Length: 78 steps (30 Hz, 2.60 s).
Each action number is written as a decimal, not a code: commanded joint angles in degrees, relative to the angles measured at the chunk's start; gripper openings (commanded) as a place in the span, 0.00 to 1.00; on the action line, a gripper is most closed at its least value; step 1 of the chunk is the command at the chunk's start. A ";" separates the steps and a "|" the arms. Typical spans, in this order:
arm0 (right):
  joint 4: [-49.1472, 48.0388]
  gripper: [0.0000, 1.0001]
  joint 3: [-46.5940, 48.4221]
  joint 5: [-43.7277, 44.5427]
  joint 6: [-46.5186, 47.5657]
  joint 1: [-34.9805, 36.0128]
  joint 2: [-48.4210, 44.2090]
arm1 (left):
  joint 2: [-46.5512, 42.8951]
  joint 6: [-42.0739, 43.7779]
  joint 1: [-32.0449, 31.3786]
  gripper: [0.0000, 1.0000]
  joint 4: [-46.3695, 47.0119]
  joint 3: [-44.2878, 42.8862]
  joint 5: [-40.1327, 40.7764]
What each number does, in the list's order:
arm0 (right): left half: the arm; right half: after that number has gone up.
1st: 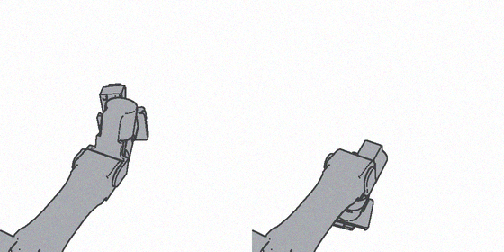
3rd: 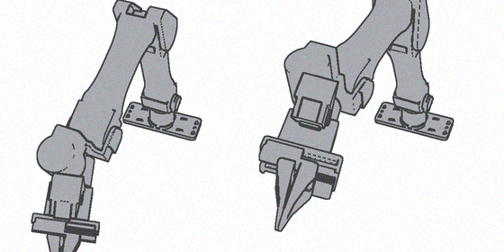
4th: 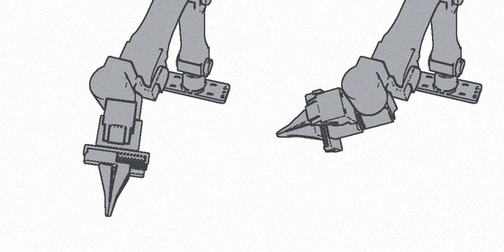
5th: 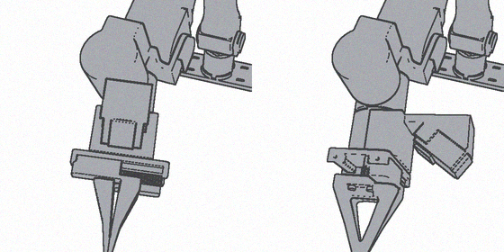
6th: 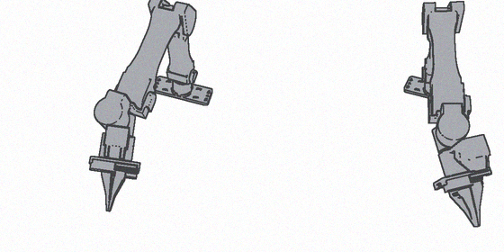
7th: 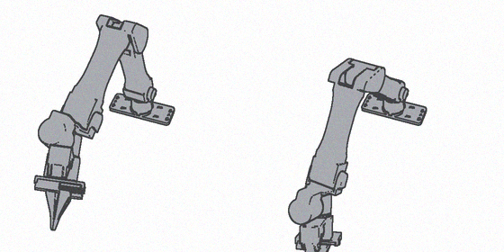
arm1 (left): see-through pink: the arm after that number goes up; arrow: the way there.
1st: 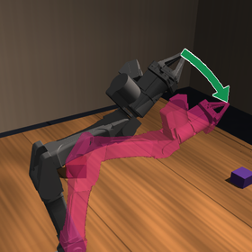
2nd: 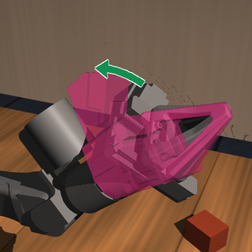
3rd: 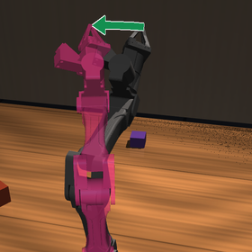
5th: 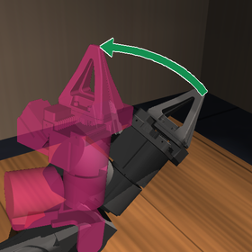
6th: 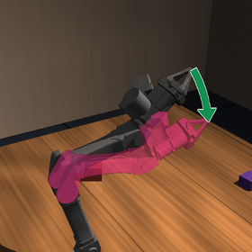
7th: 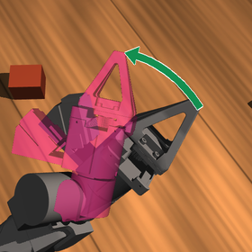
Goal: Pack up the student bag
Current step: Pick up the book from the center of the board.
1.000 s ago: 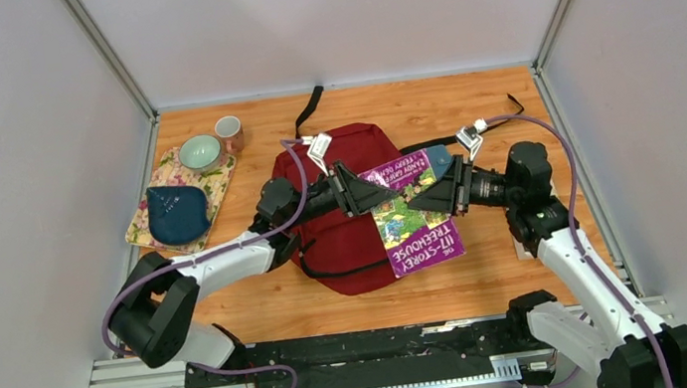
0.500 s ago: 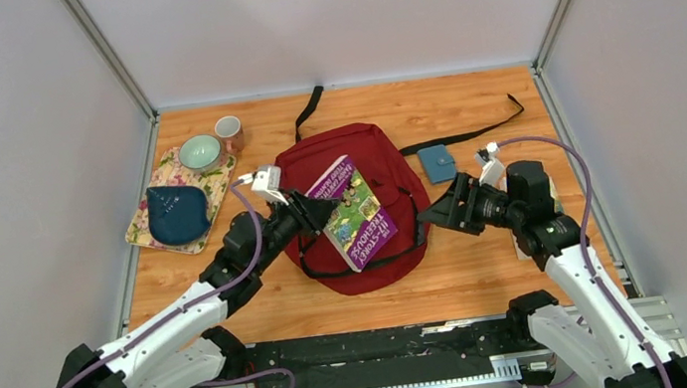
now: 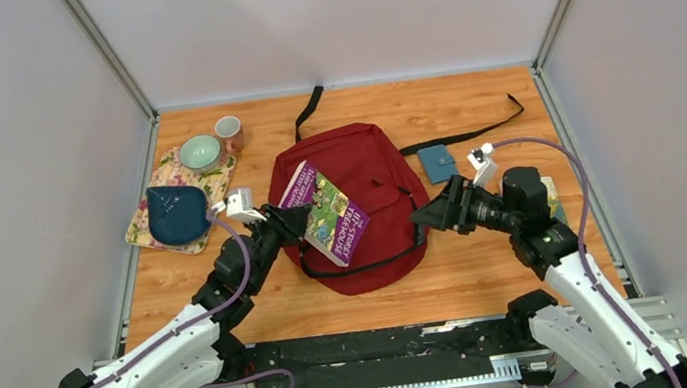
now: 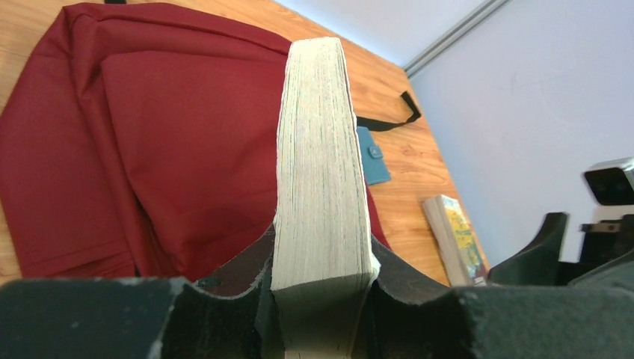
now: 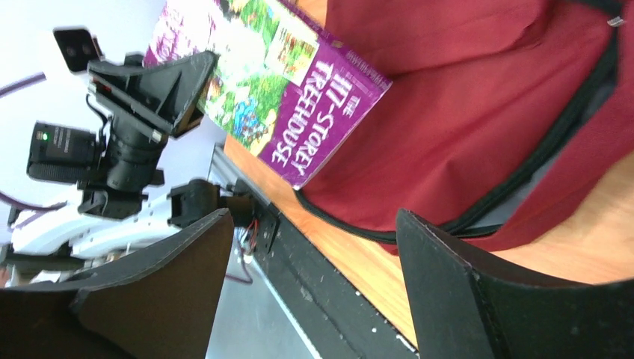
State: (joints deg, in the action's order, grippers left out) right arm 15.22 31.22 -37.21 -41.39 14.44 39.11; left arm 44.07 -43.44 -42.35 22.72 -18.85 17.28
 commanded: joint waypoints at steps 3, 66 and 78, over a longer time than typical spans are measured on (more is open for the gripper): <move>-11.87 0.83 -1.51 4.50 -7.56 11.74 3.51 | 1.18 -5.51 -0.02 0.00 16.56 0.48 -1.11; -12.98 0.00 -4.51 37.10 -13.19 22.74 -6.31 | 12.96 6.84 -0.01 0.89 -14.66 -20.05 -20.97; 19.13 0.00 4.89 70.34 -14.86 22.65 -26.28 | 24.38 29.79 -8.80 0.89 -30.45 -32.12 -24.92</move>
State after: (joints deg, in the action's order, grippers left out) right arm 28.10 28.97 21.47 -57.14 37.01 14.15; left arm 65.93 -26.20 -46.57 -2.76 -46.06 -4.67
